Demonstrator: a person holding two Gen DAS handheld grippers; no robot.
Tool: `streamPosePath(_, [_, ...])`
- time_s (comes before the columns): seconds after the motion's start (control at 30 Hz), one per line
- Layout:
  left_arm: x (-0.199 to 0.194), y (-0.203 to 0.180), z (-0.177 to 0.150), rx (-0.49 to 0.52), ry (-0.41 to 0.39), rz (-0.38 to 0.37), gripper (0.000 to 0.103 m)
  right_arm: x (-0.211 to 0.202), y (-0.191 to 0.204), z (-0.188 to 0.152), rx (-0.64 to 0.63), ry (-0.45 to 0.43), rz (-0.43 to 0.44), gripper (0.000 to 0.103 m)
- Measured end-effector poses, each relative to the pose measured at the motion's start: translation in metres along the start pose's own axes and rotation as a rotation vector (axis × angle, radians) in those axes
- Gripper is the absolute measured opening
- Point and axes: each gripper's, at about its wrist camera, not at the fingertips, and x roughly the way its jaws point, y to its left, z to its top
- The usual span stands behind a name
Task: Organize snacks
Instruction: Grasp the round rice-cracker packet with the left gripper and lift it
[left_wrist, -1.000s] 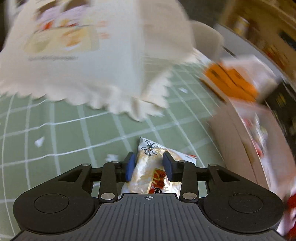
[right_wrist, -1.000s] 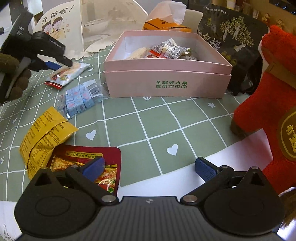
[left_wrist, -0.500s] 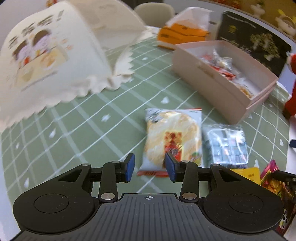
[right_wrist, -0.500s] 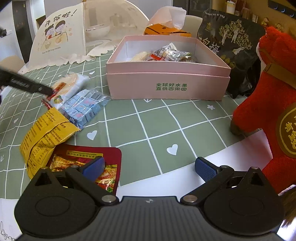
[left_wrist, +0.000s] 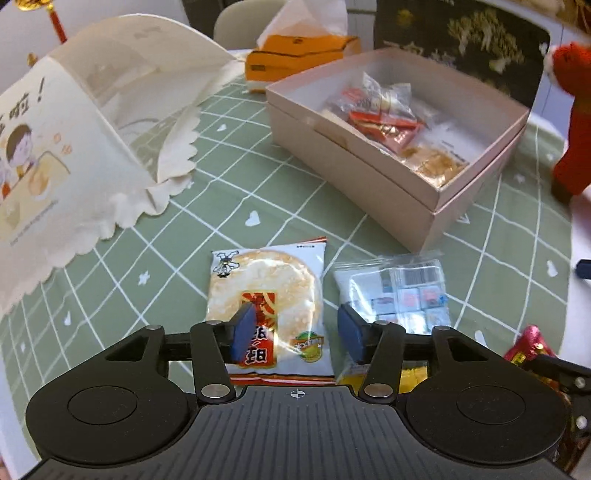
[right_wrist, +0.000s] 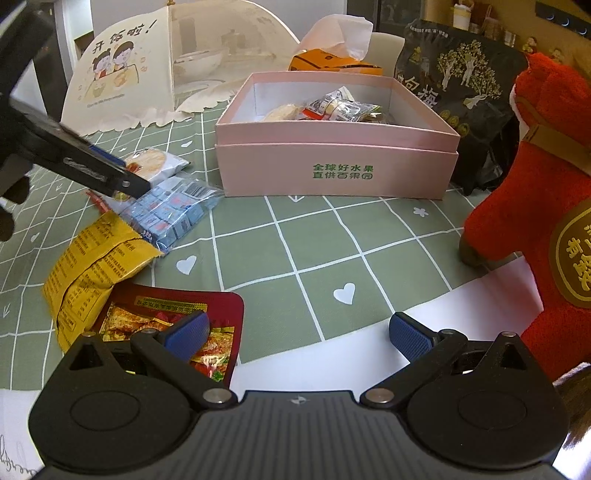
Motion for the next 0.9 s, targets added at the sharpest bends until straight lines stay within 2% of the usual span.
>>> streamPosePath(0.1, [0.003, 0.000, 0.004, -0.007, 0.012, -0.020, 0.067, -0.002, 0.001, -0.003, 0.003, -0.011, -0.002, 0.103])
streamPosePath(0.2, [0.002, 0.009, 0.004, -0.058, 0.002, -0.059, 0.068, -0.002, 0.001, -0.004, 0.003, -0.019, -0.002, 0.103])
streamPosePath(0.27, [0.002, 0.016, 0.003, -0.076, -0.014, -0.026, 0.065, -0.002, 0.001, -0.005, 0.003, -0.024, -0.002, 0.103])
streamPosePath(0.33, [0.007, 0.023, 0.004, -0.077, -0.006, 0.031, 0.066, -0.003, 0.001, -0.006, 0.002, -0.029, -0.001, 0.103])
streamPosePath(0.47, [0.013, 0.035, 0.005, -0.097, -0.016, 0.023, 0.071, -0.004, 0.000, -0.006, -0.003, -0.034, 0.003, 0.103])
streamPosePath(0.53, [0.015, 0.036, 0.007, -0.109, -0.007, 0.026, 0.077, -0.004, 0.000, -0.007, -0.004, -0.036, 0.004, 0.103])
streamPosePath(0.57, [0.017, 0.037, 0.008, -0.117, -0.003, 0.020, 0.083, -0.004, 0.001, -0.007, -0.004, -0.036, 0.003, 0.103])
streamPosePath(0.6, [0.019, 0.038, 0.009, -0.126, -0.001, 0.001, 0.092, -0.005, 0.001, -0.007, -0.004, -0.037, 0.004, 0.103])
streamPosePath(0.67, [0.020, 0.040, 0.009, -0.149, -0.011, -0.055, 0.099, -0.005, 0.000, -0.007, -0.006, -0.040, 0.006, 0.103])
streamPosePath(0.77, [0.017, 0.050, 0.008, -0.223, -0.044, -0.099, 0.097, -0.005, 0.000, -0.008, -0.008, -0.045, 0.009, 0.103])
streamPosePath(0.83, [0.013, 0.055, 0.007, -0.250, -0.068, -0.044, 0.093, -0.006, 0.000, -0.009, -0.010, -0.047, 0.010, 0.103])
streamPosePath(0.9, [0.015, 0.058, 0.006, -0.244, -0.058, -0.013, 0.092, -0.006, -0.001, -0.009, -0.011, -0.049, 0.012, 0.103])
